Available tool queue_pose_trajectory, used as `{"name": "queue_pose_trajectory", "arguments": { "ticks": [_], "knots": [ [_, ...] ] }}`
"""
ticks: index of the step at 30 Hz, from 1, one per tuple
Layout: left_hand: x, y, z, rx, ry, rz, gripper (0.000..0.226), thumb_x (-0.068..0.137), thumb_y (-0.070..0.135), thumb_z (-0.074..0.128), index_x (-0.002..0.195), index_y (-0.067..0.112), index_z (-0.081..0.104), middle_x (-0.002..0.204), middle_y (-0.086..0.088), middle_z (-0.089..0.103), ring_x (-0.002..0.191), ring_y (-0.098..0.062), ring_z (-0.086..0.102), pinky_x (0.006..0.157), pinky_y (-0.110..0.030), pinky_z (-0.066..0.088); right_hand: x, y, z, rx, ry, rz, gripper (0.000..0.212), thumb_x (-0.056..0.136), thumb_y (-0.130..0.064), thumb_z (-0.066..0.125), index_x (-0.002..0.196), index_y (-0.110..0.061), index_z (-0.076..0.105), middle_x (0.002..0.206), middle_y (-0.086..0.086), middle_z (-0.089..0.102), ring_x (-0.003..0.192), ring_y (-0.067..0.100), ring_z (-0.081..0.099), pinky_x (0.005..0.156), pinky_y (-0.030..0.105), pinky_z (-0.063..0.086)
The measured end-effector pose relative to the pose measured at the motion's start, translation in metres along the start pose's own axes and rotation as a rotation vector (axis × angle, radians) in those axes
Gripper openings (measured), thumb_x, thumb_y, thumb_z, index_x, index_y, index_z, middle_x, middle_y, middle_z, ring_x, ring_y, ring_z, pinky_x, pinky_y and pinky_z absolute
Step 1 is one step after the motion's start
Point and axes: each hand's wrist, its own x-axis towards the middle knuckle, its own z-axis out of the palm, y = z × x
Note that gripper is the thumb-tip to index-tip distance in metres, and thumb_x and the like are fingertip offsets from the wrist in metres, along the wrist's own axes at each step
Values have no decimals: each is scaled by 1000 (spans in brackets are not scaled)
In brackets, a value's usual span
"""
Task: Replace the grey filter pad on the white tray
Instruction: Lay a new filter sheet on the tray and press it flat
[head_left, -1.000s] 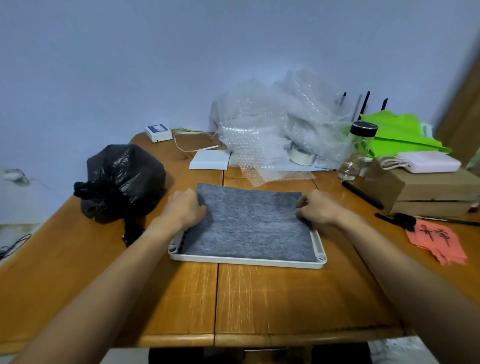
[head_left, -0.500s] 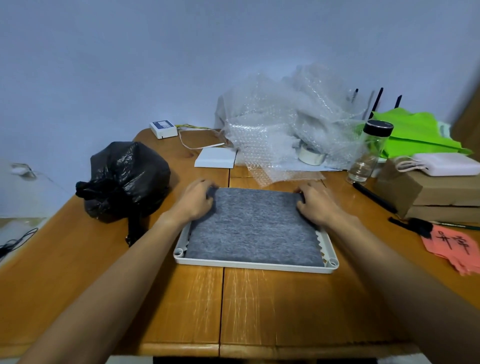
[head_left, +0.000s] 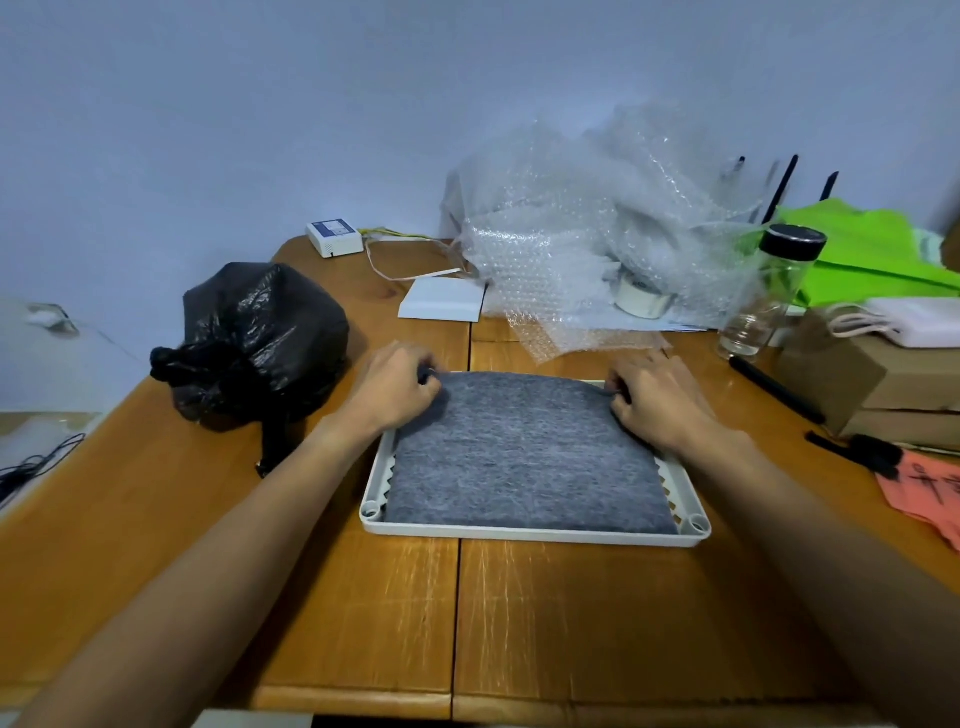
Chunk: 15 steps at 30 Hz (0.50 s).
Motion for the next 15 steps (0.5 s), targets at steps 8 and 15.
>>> {"name": "queue_pose_trajectory", "arguments": {
  "ticks": [8, 15],
  "knots": [
    [5, 12, -2, 320, -101, 128, 23, 86, 27, 66, 107, 19, 65, 107, -6, 63, 98, -26, 57, 74, -32, 37, 2, -2, 4, -64, 17, 42, 7, 83, -20, 63, 90, -19, 63, 98, 8, 58, 102, 30, 52, 82, 39, 36],
    [1, 23, -2, 514, 30, 193, 46, 75, 21, 73, 117, 13, 56, 115, -10, 54, 101, -29, 54, 81, -41, 47, 2, -18, -5, -187, 48, 10, 16, 85, -13, 58, 99, -4, 58, 100, 18, 61, 95, 35, 55, 83, 41, 42]
  ]
}}
